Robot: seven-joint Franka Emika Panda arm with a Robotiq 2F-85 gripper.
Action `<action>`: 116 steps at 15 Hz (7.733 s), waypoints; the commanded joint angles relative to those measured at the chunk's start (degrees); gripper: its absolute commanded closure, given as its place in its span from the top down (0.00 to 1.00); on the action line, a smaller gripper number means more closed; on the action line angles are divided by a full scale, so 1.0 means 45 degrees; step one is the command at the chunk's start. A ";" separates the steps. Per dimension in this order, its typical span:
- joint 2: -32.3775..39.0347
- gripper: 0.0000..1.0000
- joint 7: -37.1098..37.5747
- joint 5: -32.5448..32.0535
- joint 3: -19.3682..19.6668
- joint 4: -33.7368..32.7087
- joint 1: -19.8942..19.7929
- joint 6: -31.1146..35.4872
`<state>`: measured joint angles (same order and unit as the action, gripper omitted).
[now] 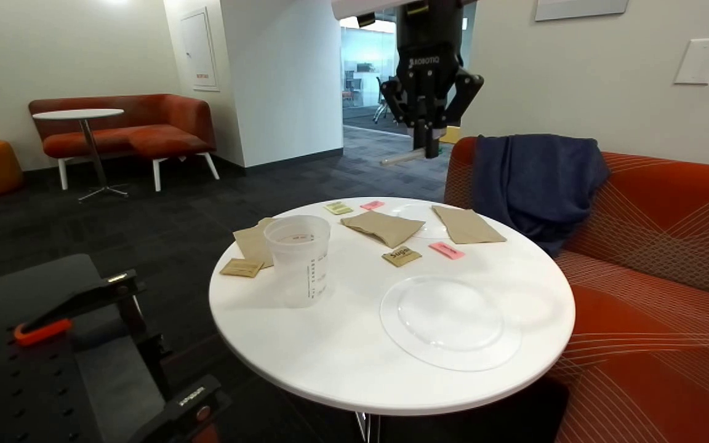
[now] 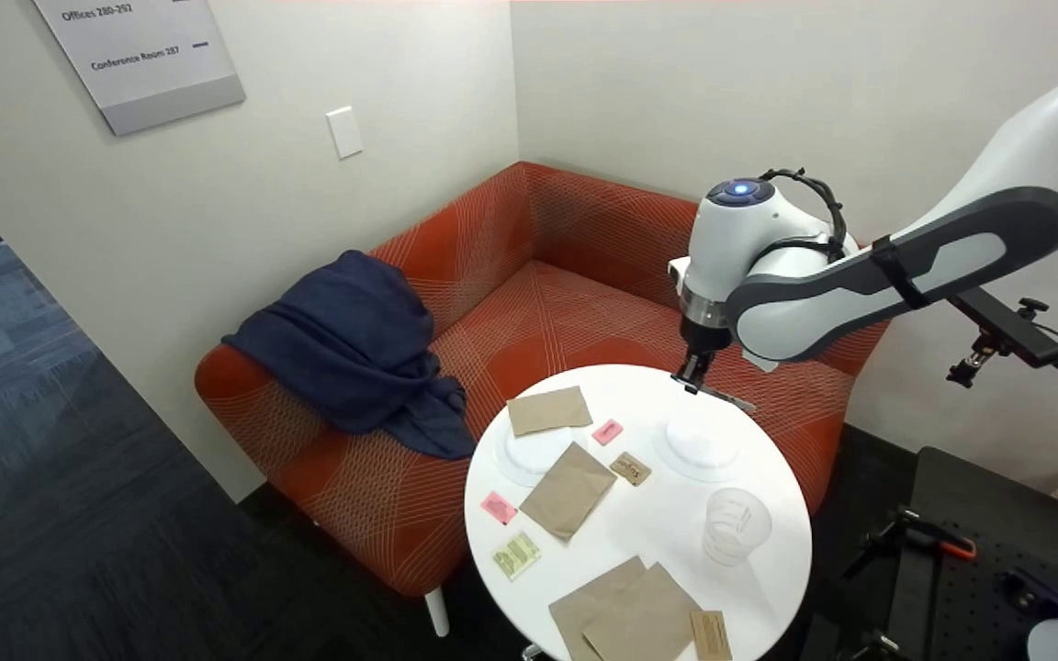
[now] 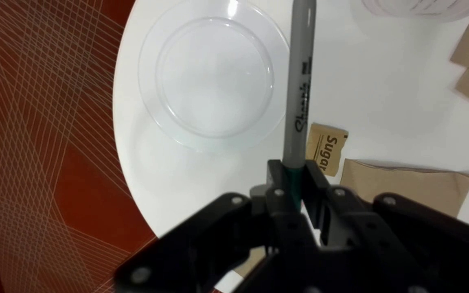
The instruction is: Put the pen in the cup
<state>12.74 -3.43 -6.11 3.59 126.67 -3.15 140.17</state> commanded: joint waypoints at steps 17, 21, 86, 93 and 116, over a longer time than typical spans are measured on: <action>0.0581 0.04 -1.0476 0.5894 -0.2186 -0.0051 -0.2232 0.0958; 0.0562 0.04 -1.3732 0.7572 -0.2372 -0.0192 -0.2638 0.0244; 0.3676 0.04 -3.0105 0.9990 -0.0629 -0.3209 -0.2264 -1.2476; 0.4026 0.04 -3.0447 1.0020 -0.0648 -0.3517 -0.2377 -1.2458; 0.6506 0.04 -3.2386 0.9720 -0.1860 -0.4548 -0.4006 -1.2375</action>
<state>40.69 -149.24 37.72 -5.00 107.77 -20.93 84.57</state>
